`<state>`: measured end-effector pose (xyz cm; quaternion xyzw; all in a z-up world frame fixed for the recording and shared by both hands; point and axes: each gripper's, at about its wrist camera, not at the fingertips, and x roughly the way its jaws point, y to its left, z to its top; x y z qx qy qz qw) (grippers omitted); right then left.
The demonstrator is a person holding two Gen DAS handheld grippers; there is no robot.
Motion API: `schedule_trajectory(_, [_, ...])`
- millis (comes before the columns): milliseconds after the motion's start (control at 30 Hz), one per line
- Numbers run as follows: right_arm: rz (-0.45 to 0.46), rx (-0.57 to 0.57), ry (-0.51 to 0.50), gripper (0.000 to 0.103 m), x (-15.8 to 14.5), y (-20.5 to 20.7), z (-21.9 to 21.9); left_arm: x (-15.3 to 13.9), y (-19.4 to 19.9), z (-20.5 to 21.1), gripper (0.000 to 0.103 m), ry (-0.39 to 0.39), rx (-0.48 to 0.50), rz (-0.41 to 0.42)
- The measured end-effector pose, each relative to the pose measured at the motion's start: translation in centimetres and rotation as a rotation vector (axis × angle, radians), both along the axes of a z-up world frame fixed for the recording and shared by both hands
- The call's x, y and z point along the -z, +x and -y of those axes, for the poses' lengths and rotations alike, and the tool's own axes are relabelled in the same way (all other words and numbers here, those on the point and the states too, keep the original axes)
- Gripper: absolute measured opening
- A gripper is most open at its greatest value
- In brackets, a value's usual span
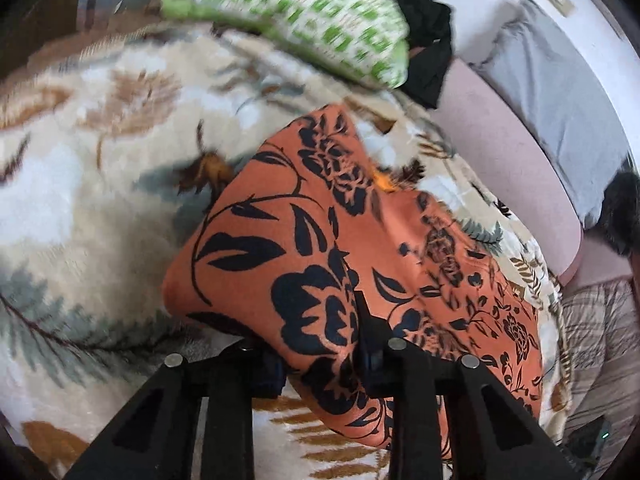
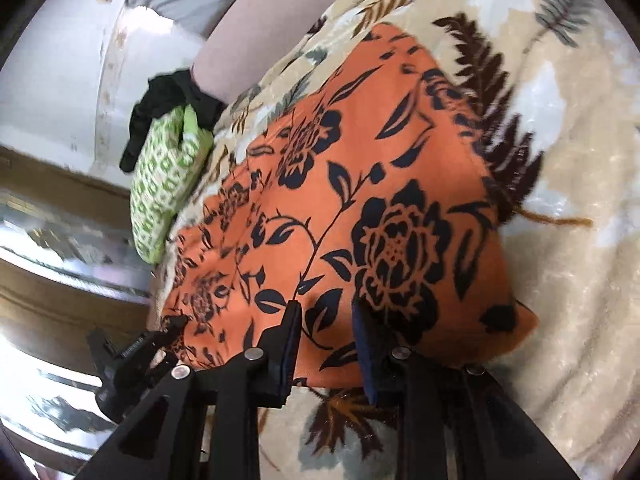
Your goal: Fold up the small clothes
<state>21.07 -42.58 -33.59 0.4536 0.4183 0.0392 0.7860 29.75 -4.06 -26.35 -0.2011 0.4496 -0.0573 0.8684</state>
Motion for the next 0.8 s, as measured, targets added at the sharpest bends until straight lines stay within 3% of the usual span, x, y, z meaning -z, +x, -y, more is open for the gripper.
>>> schedule_trajectory(200, [0.071, 0.054, 0.032, 0.029, -1.5, -1.8, 2.7, -2.9, -1.4, 3.4, 0.027, 0.148, 0.059, 0.095])
schedule_trajectory(367, [0.078, 0.100, 0.078, 0.029, -1.6, -2.8, 4.8, -5.9, -3.2, 8.4, 0.025, 0.273, 0.174, 0.195])
schedule_trajectory(600, [0.133, 0.196, 0.160, 0.029, -2.1, -5.3, 9.0, -8.5, -6.6, 18.3, 0.019, 0.306, 0.423, 0.290])
schedule_trajectory(700, [0.184, 0.210, 0.200, 0.029, -2.4, -6.3, 10.5, -7.5, -8.1, 23.0, 0.019, 0.311, 0.549, 0.270])
schedule_trajectory(800, [0.242, 0.214, 0.307, 0.031, -2.0, -6.9, 11.9, -4.7, -8.6, 26.3, 0.023, 0.277, 0.699, 0.139])
